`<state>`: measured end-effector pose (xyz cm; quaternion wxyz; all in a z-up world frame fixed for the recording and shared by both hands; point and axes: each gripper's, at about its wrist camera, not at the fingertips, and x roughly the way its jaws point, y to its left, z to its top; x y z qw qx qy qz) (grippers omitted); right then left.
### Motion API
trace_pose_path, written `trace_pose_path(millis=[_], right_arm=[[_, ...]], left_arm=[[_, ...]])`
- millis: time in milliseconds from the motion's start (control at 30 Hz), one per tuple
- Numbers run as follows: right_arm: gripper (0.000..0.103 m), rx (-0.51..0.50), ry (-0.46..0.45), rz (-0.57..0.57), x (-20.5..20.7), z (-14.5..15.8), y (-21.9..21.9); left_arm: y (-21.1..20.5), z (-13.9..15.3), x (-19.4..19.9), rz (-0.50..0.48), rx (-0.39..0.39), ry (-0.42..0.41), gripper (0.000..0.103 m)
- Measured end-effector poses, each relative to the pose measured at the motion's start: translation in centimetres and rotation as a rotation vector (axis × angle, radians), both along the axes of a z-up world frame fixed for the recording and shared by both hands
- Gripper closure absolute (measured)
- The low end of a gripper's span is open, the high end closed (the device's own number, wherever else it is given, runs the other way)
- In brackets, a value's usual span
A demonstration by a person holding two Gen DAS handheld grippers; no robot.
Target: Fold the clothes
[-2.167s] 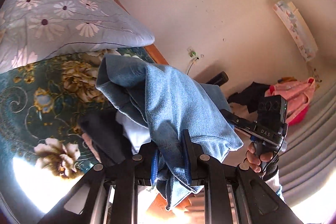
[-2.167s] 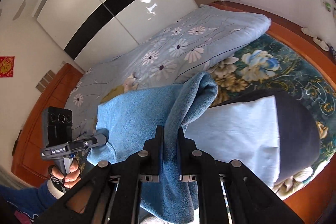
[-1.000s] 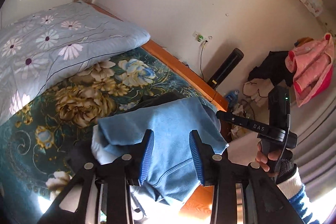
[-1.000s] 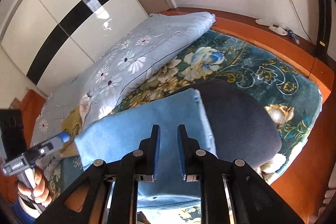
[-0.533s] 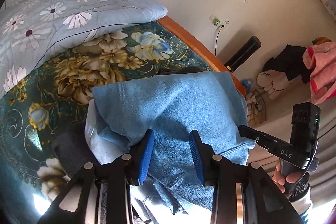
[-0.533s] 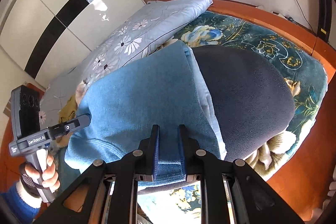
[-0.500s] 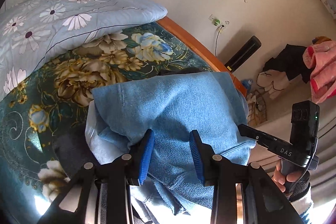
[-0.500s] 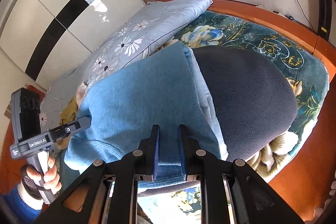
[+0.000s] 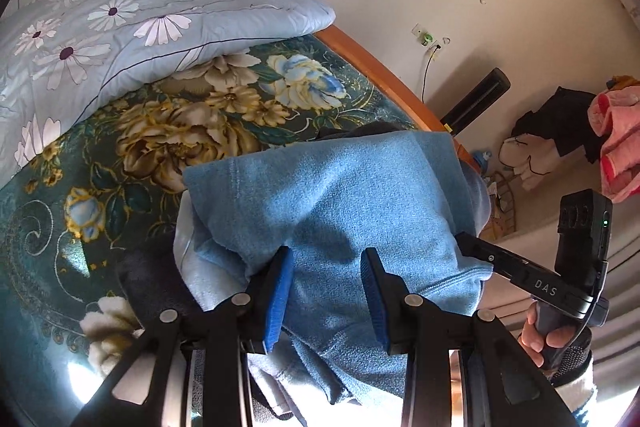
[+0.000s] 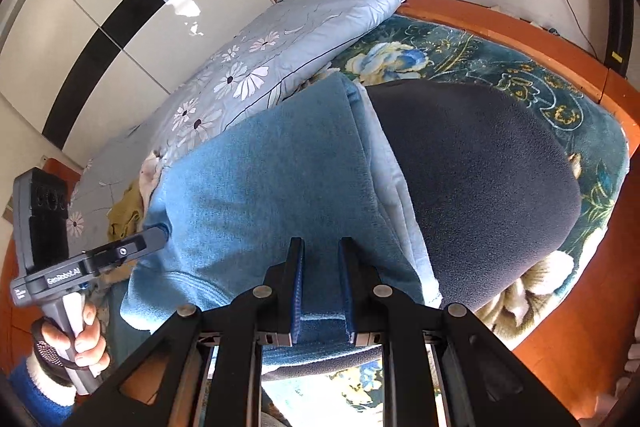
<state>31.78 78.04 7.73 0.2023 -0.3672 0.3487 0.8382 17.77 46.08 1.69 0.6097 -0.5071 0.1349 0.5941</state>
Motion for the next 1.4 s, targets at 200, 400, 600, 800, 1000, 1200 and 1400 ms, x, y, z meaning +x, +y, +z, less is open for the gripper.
trace_pose_path(millis=[200, 400, 600, 800, 1000, 1200, 1400], right_arm=[[0.081, 0.062, 0.008, -0.009, 1.0, 2.4, -2.2], [0.067, 0.103, 0.014, -0.017, 1.9, 3.4, -6.6], [0.062, 0.075, -0.023, -0.011, 2.0, 1.0, -11.5], [0.061, 0.025, -0.087, 0.001, 1.9, -1.8, -14.8], [0.058, 0.054, -0.1, -0.025, 2.3, -1.7, -16.3], [0.027, 0.097, -0.093, -0.041, 2.8, -0.9, -17.4], [0.02, 0.114, -0.07, -0.049, 3.4, -0.3, -18.2]], left_arm=[[-3.0, 1.9, 0.8, 0.003, 0.025, 0.055, 0.056], [-7.0, 1.0, 1.3, 0.03, 0.012, 0.029, 0.042], [-10.6, -1.1, 2.2, 0.037, -0.033, 0.021, 0.026], [-14.6, -2.8, 2.4, 0.074, -0.034, 0.002, 0.0], [-16.7, -3.2, 2.3, 0.101, -0.037, 0.036, 0.0], [-17.9, -2.8, 2.9, 0.099, -0.026, 0.091, 0.0], [-19.2, -1.4, 3.2, 0.139, 0.028, 0.132, 0.0]])
